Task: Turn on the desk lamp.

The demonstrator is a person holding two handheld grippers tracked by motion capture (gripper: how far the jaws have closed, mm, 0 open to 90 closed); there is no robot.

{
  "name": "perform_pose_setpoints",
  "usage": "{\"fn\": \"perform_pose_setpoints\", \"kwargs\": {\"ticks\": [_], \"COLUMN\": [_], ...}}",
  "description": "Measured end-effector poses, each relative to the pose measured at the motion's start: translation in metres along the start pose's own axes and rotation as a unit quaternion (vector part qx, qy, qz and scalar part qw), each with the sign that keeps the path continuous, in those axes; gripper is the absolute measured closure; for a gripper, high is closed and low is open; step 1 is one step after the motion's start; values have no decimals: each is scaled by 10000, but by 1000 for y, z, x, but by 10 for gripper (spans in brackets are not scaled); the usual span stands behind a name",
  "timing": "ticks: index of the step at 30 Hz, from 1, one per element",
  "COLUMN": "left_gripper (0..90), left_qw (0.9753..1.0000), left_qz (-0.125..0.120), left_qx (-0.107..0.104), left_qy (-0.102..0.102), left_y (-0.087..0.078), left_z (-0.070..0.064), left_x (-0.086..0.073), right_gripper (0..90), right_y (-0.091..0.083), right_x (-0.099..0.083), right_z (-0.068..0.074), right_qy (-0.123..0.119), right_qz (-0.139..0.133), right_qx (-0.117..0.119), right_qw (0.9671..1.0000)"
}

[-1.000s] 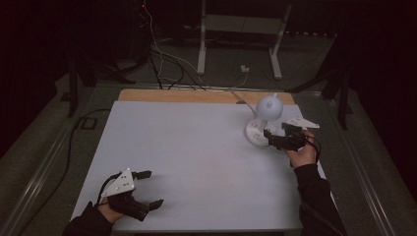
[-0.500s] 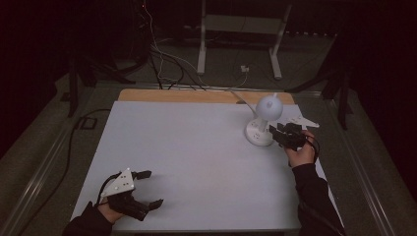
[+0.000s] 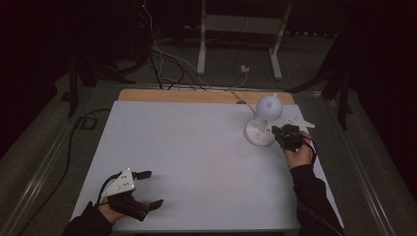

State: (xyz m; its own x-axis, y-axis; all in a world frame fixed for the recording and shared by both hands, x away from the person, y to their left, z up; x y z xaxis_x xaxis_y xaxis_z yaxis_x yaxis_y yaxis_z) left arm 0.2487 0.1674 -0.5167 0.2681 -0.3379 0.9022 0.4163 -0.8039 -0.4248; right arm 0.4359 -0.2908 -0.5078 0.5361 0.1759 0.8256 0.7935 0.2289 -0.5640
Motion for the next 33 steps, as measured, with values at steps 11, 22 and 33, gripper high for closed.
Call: {"fn": "perform_pose_setpoints", "kwargs": {"ticks": [11,22,33], "left_gripper": [3,3,3], "left_qw": [10000,10000,10000], "left_qz": [8,10,12], "left_qx": [-14,-7,-9], "left_qy": [-2,10,19], "left_y": [0,0,1], "left_z": [0,0,0], "left_x": [0,0,0], "right_gripper": [900,900,900], "right_y": [7,17,20], "right_x": [-8,-17,-19], "right_z": [3,8,6], "right_qy": [-36,-120,-145], "right_qz": [100,191,192], "right_qx": [-3,-72,-140], "right_qw": [9999,9997,9996]}}
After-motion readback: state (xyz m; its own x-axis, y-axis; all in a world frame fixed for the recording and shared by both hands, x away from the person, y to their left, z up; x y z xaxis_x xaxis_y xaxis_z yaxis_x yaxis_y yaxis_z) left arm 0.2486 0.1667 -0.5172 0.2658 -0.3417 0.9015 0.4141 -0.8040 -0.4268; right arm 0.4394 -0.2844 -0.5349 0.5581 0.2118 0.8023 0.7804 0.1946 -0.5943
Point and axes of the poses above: each handheld gripper's, and its own axes: y roughly forward along the jaws, x roughly out of its top, z roughly to its left, the point moved 5 cm from there along y, roughly forward along the jaws
